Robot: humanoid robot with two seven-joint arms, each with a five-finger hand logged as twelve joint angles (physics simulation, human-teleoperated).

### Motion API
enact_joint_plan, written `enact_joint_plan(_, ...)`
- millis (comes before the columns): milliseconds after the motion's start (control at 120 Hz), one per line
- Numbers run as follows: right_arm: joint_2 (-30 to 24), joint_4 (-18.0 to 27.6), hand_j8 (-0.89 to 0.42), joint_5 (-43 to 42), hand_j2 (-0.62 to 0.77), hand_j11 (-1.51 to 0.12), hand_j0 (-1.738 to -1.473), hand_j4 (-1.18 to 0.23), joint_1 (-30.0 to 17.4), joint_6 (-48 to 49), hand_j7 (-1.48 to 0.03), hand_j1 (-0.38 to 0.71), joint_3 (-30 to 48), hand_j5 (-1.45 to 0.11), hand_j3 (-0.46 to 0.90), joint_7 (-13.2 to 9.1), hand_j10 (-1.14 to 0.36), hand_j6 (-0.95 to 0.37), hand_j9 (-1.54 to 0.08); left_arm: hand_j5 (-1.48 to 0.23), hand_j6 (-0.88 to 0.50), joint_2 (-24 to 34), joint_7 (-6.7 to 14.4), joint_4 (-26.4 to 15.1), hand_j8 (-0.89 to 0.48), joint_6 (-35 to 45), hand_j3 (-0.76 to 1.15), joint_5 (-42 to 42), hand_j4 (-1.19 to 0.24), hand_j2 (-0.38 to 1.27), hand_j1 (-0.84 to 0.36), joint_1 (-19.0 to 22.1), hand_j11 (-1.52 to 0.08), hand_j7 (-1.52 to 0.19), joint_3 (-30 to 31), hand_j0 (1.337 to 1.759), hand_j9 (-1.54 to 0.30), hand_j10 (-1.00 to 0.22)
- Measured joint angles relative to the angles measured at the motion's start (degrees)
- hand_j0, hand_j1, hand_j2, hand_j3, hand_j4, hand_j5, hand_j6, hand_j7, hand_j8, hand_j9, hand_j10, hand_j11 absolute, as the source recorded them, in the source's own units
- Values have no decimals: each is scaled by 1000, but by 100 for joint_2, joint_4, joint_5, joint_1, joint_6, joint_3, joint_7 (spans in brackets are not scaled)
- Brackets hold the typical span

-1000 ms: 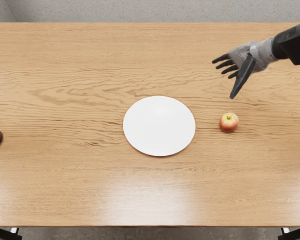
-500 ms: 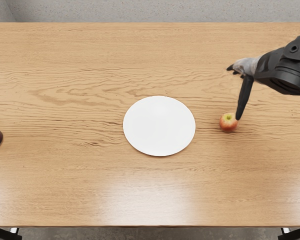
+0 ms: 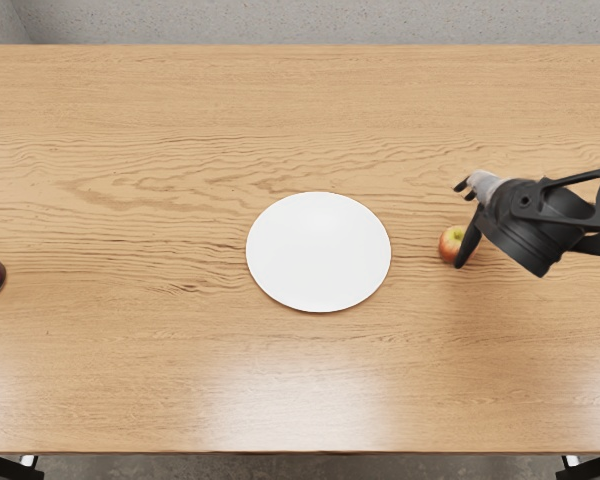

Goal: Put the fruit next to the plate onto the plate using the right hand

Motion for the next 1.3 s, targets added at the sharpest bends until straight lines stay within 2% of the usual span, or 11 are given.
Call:
enact_joint_plan(250,237,-281,-250,-256,-49,-323,-1658,-249,-425,-128,-323,-51,-3,-323,0,0,-249,-250,-323,0,-1,0,0,0,-1,1,0,0,-1,0,349,0,0,0,0,1658,0,-1)
enact_joint_plan(642,545,-675,-394,-454,-70,-514,-1658,-393,-694,-139,-513,120,2,-514,0,-1,-394,-395,-514,0,-1,0,0,0,-1,2,0,0,-1,0,349,0,0,0,0,1658,0,-1)
enact_joint_plan(683,572,-796,-448,-515,-53,-591,-1657,-448,-783,-138,-587,172,25,-592,0,-2,-448,-452,-591,0,-1,0,0,0,-1,1,0,0,-1,0,349,0,0,0,0,1658,0,-1)
enact_joint_plan(717,575,-868,-432,-551,-23,-674,-1655,-508,-860,-135,-665,215,94,-672,-1,-5,-507,-474,-667,-1,-1,0,0,0,-1,1,0,0,-1,0,349,0,0,0,0,1658,0,-1)
enact_joint_plan(783,562,-962,-380,-596,67,-815,-1649,-601,-979,-132,-793,232,236,-810,-1,-17,-597,-454,-813,-1,-1,0,0,0,-1,2,0,0,-1,0,349,0,0,0,1,1658,0,-1)
enact_joint_plan(850,512,-1015,-383,-611,149,-911,-1649,-671,-1053,-129,-885,236,415,-903,0,-15,-609,-458,-901,-1,-1,0,0,0,-1,2,0,0,-1,0,349,0,-1,-1,0,1658,-1,-1)
enact_joint_plan(883,427,-1029,-344,-622,216,-953,-1649,-695,-1090,-122,-921,238,617,-944,1,-8,-597,-462,-942,-1,-1,0,0,0,-1,1,0,0,-1,0,349,0,-1,-1,0,1658,-1,-1)
enact_joint_plan(1008,-280,-1191,-309,-616,299,-1063,-1651,-736,-1304,589,-1014,265,1956,-1056,1,-1,-600,-408,-1048,-1,-1,0,0,0,-1,1,0,0,-1,0,349,0,-1,-1,-1,1658,-1,-1)
enact_joint_plan(1133,-903,-1924,-259,-592,325,-1124,-1651,-689,-2341,2699,-1065,291,4420,-1127,1,-2,-563,-356,-1101,-1,-1,0,0,0,-1,0,0,0,-1,0,349,0,-1,-1,0,1658,-1,-1)
enact_joint_plan(1208,-948,-2319,-242,-619,322,-1143,-1650,-682,-2958,3856,-1086,294,5572,-1149,0,-3,-555,-345,-1119,-1,-1,0,0,0,-1,0,0,0,-1,0,349,0,-1,-1,1,1658,-1,-1)
enact_joint_plan(1300,-612,-2546,-220,-654,349,-1160,-1650,-653,-3371,4530,-1104,314,6210,-1176,1,-3,-542,-319,-1135,-1,-1,0,-1,0,-1,0,0,0,-1,0,349,0,-1,-1,0,1658,-1,-1)
